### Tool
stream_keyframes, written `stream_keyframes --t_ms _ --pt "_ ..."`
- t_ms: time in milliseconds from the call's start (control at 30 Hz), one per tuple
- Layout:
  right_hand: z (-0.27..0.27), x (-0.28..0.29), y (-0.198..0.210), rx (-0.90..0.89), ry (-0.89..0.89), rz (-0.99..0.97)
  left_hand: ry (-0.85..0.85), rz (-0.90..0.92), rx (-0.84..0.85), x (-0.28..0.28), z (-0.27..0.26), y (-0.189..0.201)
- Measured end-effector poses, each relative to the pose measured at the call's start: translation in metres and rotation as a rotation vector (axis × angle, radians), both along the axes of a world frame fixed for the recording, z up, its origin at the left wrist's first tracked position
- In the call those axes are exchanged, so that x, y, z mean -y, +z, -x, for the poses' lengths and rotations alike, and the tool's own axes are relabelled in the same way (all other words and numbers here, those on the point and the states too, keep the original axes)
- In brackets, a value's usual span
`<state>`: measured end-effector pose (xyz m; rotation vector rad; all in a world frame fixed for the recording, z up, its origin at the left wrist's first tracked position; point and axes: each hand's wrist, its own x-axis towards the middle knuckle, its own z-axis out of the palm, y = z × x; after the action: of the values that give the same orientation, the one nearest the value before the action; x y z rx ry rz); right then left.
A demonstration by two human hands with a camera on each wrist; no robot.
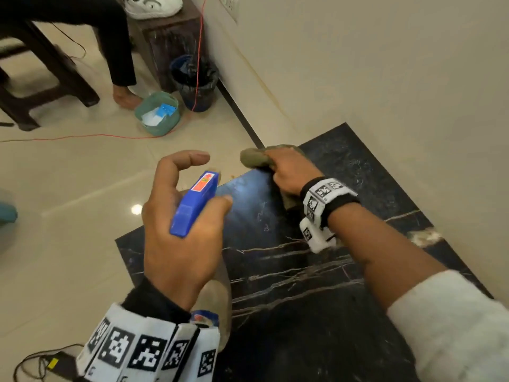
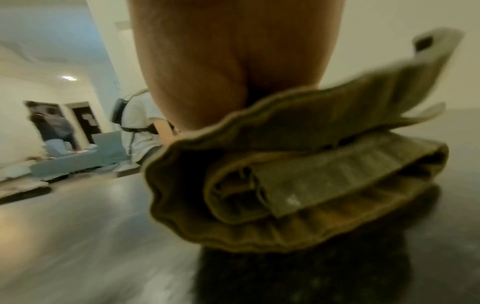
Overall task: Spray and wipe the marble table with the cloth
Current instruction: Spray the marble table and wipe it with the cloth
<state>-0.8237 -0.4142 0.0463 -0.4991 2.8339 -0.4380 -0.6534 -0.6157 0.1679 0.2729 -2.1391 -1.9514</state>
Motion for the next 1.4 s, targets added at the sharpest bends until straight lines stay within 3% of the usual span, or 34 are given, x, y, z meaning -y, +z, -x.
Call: stream_keyframes --t_ms 100,200,267,367,500,667,767,1033,1133,1267,1400 --pt "0.011 -0.022 0.008 0.02 -0.156 -0.135 0.028 -0.031 0.008 0.011 -0.013 0.001" --pt "-0.012 0.011 0.01 -0.011 -0.131 -0.101 0.082 -0.077 0.04 0.023 -0.016 -0.002" --pt "-0.038 0.043 0.008 -0.053 -0.05 -0.041 0.118 -0.097 0.058 0.032 -0.016 -0.002" --pt "-0.082 0.095 0.003 0.034 0.098 0.007 0.141 -0.124 0.05 0.048 -0.018 -0.002" --pt "-0.087 0.132 -0.001 0.1 0.241 0.048 0.137 -0.116 0.048 0.079 -0.026 0.001" --pt "-0.046 0.097 0.011 0.074 -0.055 -0.072 0.216 -0.104 0.064 0.126 -0.042 0.004" --pt "-0.047 0.101 0.02 0.042 -0.111 -0.19 0.26 -0.129 0.074 0.148 -0.05 0.001" --pt "-0.136 0.23 0.003 0.041 0.169 0.016 0.303 -0.116 0.113 0.19 -0.07 -0.01" --pt "-0.15 0.254 0.001 0.065 0.263 0.044 0.307 -0.118 0.124 0.195 -0.073 -0.012" --pt "-0.129 0.233 0.015 0.202 0.113 0.046 0.299 -0.12 0.117 0.211 -0.08 -0.015" --pt "-0.107 0.202 0.018 0.17 -0.095 -0.046 0.269 -0.085 0.122 0.218 -0.09 -0.02"
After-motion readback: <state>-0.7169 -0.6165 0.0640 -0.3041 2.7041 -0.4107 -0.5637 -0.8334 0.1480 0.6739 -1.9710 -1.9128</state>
